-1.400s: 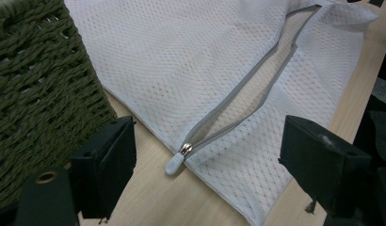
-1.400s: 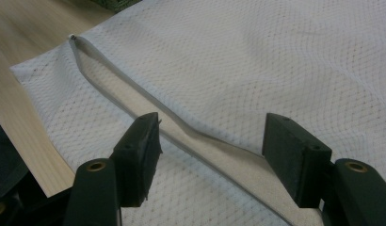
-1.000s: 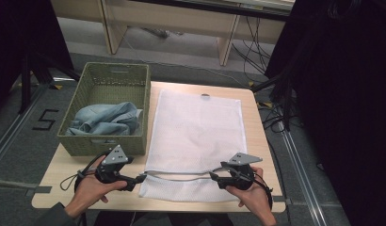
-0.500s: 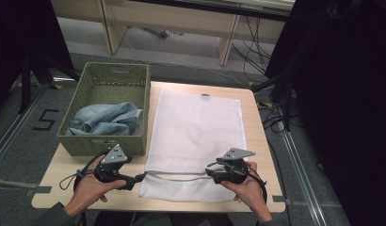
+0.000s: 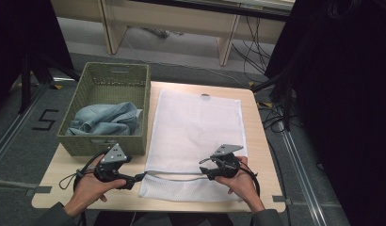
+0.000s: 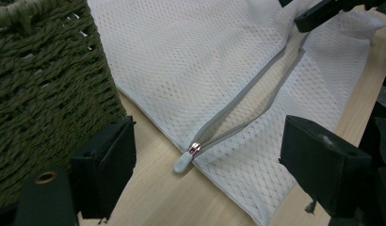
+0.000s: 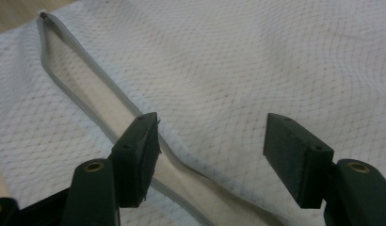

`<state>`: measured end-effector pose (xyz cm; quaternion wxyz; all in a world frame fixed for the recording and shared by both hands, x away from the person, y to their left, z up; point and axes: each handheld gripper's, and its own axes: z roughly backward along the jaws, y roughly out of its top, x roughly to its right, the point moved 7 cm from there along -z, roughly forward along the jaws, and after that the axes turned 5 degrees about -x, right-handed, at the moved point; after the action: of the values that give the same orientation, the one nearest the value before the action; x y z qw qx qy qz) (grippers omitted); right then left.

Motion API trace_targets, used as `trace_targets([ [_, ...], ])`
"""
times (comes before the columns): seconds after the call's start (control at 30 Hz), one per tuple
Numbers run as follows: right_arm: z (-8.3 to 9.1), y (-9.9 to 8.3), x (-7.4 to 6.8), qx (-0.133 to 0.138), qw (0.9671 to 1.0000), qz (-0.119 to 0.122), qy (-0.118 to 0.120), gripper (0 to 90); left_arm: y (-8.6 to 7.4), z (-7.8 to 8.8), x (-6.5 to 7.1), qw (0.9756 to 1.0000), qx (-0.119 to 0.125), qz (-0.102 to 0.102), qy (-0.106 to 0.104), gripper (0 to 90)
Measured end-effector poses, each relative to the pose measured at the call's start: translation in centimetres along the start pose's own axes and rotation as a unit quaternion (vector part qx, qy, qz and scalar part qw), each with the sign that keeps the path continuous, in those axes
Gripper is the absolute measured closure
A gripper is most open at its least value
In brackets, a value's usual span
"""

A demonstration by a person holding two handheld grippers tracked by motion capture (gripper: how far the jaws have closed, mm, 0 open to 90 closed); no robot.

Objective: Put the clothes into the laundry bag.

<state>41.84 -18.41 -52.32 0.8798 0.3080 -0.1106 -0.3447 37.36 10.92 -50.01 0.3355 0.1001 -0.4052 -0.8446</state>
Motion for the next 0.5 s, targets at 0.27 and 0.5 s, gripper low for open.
trace_targets([
  [0.27, -2.0, 0.3, -0.4, -0.028, 0.9993, 0.02, 0.012, 36.3, 0.0, 0.1, 0.0, 1.0, 0.002, 0.006, -0.002, 18.2],
  [0.5, -2.8, -0.2, -1.0, -0.064, 0.9971, 0.037, 0.019, 35.0, 0.2, 0.2, 0.1, 0.9999, 0.009, 0.013, -0.002, 18.2],
])
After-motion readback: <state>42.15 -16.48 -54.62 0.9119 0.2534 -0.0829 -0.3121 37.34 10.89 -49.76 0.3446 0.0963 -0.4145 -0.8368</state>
